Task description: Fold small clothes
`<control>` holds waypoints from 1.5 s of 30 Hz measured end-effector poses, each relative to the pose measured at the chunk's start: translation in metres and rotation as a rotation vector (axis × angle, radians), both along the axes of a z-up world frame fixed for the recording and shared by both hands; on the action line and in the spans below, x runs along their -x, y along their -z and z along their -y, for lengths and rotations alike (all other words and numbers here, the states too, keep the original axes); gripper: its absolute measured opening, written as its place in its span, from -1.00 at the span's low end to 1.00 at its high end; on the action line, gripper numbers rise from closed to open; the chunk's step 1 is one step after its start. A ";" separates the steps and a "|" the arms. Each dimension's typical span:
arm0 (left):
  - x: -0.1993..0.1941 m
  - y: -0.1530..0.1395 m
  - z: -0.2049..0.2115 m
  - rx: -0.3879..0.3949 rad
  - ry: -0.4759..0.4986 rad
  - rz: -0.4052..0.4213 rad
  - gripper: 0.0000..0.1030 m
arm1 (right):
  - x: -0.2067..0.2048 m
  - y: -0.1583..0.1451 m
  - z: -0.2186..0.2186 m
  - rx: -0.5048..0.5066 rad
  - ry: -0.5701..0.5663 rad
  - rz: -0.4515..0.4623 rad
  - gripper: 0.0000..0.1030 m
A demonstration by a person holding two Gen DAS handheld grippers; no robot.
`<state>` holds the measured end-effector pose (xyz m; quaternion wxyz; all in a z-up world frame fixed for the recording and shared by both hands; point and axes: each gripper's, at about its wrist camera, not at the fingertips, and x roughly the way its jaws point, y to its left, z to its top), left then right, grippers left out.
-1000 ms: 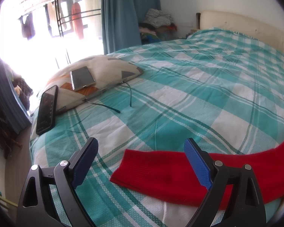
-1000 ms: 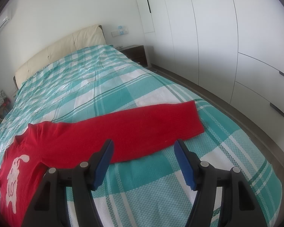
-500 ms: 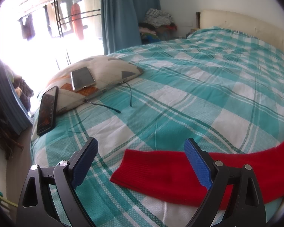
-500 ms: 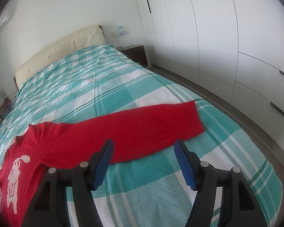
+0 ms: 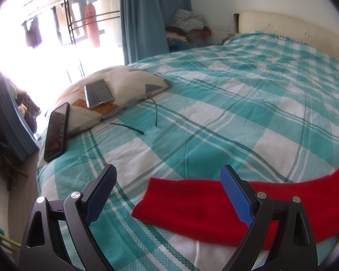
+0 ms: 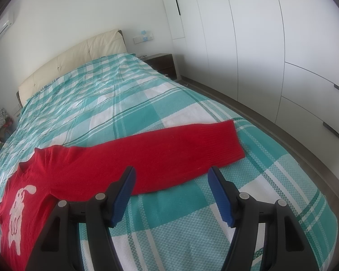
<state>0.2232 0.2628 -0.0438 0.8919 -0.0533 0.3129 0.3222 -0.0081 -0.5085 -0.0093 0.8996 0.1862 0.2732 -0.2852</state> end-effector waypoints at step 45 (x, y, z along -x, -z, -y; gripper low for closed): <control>0.052 -0.032 0.039 0.237 0.160 0.195 0.95 | 0.037 0.058 0.119 -0.755 0.101 0.399 0.27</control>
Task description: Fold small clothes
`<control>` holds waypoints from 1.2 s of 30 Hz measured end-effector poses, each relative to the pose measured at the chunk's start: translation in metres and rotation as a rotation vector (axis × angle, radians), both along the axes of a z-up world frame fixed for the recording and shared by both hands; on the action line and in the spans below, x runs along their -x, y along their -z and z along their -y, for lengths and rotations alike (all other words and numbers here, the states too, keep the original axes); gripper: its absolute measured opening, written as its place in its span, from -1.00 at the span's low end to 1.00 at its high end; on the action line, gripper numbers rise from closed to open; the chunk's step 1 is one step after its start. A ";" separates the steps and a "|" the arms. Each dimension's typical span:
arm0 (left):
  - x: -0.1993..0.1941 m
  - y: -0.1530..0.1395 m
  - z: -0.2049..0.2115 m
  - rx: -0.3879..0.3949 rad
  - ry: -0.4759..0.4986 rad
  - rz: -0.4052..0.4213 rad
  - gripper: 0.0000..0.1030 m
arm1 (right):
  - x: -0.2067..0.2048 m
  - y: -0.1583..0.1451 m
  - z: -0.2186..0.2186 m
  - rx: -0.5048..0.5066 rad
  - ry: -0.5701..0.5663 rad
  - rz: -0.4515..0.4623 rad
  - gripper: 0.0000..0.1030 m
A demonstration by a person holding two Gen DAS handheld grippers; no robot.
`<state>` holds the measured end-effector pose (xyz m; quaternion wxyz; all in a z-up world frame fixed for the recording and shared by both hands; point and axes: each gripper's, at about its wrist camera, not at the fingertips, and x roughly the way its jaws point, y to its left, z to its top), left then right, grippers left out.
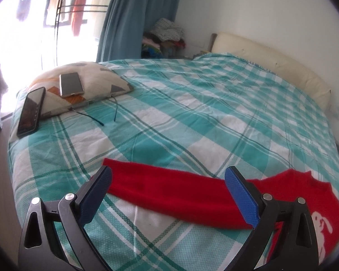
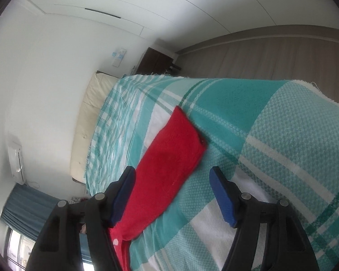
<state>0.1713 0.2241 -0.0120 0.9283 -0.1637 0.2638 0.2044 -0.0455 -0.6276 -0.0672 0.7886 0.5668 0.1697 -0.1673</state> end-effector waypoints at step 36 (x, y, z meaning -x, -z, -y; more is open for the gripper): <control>-0.021 0.003 0.014 -0.047 0.011 -0.063 0.95 | -0.263 -0.186 -0.383 0.717 -0.850 0.059 -0.93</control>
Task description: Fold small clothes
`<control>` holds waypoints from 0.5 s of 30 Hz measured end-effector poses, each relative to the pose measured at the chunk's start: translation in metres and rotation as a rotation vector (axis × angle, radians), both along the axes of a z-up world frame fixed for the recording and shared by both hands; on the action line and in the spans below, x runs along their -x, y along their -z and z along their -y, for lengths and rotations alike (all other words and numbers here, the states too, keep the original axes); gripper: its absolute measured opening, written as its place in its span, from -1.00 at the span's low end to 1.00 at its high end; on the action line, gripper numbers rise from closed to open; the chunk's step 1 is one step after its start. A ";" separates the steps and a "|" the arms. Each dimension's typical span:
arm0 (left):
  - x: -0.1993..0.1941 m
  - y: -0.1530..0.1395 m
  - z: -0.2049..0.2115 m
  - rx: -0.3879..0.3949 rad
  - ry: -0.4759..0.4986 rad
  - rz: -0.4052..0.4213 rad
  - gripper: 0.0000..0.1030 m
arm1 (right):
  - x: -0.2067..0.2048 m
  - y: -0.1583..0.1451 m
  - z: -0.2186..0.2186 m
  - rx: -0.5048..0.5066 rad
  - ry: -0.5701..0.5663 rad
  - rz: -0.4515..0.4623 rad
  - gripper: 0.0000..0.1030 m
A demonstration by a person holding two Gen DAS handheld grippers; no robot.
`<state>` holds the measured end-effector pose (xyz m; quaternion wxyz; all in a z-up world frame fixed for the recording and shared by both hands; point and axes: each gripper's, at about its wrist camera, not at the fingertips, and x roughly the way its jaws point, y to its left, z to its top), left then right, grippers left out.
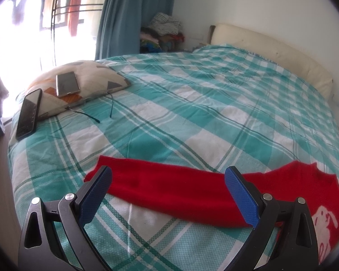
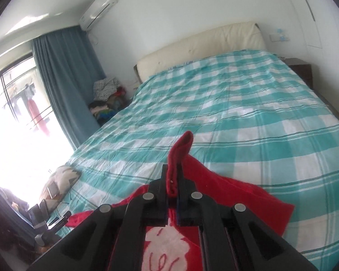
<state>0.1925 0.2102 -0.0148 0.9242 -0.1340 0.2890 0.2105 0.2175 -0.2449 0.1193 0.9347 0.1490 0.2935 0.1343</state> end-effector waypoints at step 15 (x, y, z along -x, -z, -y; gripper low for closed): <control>-0.003 0.000 -0.007 0.003 -0.038 -0.014 0.95 | -0.003 0.129 0.006 -0.158 -0.120 -0.313 0.09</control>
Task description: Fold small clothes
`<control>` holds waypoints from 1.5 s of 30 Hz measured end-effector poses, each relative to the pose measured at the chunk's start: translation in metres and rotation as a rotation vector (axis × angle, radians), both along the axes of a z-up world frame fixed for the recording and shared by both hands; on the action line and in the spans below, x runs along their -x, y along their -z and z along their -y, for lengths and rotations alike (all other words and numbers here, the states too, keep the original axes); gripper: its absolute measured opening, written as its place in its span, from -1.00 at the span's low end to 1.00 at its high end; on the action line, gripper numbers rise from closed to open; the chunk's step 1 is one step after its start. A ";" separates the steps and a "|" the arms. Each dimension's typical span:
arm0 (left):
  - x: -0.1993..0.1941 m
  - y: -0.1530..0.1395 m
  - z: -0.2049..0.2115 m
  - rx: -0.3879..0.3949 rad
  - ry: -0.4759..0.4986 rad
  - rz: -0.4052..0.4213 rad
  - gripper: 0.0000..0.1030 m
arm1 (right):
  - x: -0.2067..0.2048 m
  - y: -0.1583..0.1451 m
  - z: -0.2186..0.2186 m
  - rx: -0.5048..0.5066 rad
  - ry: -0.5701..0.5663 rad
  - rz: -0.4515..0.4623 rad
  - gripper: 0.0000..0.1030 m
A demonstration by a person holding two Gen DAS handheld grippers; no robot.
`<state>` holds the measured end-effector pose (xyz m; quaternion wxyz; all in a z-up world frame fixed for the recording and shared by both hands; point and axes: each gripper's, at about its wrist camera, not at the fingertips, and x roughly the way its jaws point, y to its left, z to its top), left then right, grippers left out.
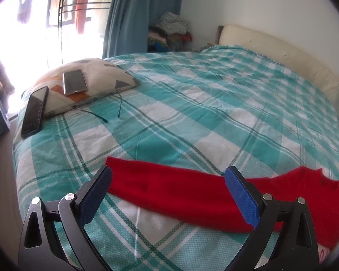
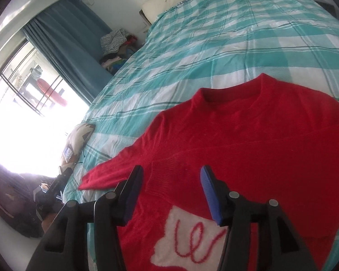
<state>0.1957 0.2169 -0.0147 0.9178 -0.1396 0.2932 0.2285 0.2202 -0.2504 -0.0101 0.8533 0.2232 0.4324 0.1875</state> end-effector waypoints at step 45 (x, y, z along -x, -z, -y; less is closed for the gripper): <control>-0.007 0.089 0.095 0.023 0.433 -0.466 0.99 | 0.186 0.063 0.169 0.480 0.498 0.053 0.62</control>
